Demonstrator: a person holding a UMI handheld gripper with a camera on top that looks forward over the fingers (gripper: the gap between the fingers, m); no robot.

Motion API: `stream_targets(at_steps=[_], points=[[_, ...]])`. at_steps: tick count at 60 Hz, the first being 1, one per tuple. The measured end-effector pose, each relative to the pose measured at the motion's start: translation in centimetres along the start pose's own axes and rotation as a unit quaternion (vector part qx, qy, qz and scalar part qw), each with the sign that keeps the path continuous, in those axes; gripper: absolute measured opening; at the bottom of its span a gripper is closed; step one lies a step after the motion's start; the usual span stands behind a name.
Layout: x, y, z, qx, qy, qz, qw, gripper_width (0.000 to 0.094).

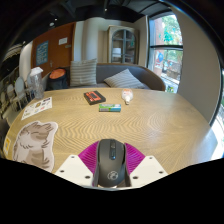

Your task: Arrange mouse

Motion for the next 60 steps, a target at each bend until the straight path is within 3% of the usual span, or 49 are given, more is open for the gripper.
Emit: stream_targets(at_steps=[8,17,24,35,44,50,52,60], points=[[3.6,3.2,3.0,-0.049,-0.006,0.028,0.998,0.0358],[14.1,6.7,6.3,-0.087,0.057,0.077,0.992,0.0356],[21.7,5.6,5.4,-0.077,0.103,0.080,0.988,0.0356],[26.7,1.6,1.2,-0.020,0.130,0.087,0.988,0.0369],[26.2,1.1,0.7,-0.006,0.123,0.093,0.988,0.0504],[25.5,3.3,1.2,-0.029,0.121,0.111,0.986,0.0878],[25.2,4.2,1.3,-0.039,0.120,0.119,0.985,0.0837],[22.9,8.9,0.8,-0.062,0.110,0.148,0.981,0.0850]])
Point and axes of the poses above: the point between the fingertips, and its own axes, seen from behind it with the camera up: x to the left, z up, y backward, against the way the camera looks, the point moved 6 cm from there along y, backward, against the way the camera looks
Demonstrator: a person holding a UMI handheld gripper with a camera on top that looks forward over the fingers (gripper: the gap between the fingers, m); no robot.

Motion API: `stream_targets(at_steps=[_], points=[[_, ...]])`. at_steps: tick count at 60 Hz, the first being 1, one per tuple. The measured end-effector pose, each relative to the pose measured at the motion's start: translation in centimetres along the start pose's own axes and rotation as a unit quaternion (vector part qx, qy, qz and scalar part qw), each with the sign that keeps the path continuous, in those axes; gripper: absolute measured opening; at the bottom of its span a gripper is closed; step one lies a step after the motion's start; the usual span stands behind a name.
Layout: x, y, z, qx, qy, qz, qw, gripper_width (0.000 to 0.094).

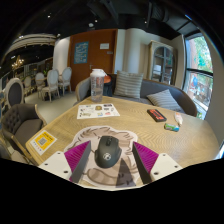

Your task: Arrange mouse

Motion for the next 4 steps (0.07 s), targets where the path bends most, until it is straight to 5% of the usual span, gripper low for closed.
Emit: stream_targets(at_steps=[4], points=[[-0.6,2.4,-0.4,-0.021,-0.008,0.008,1.000,0.0853]])
Point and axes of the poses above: the point between the fingertips, and its own axes, seen from behind it with the camera up: x to the left, z up, y backward, against the way the camera looks, the point moved 6 cm from there along y, backward, against the way the camera looks
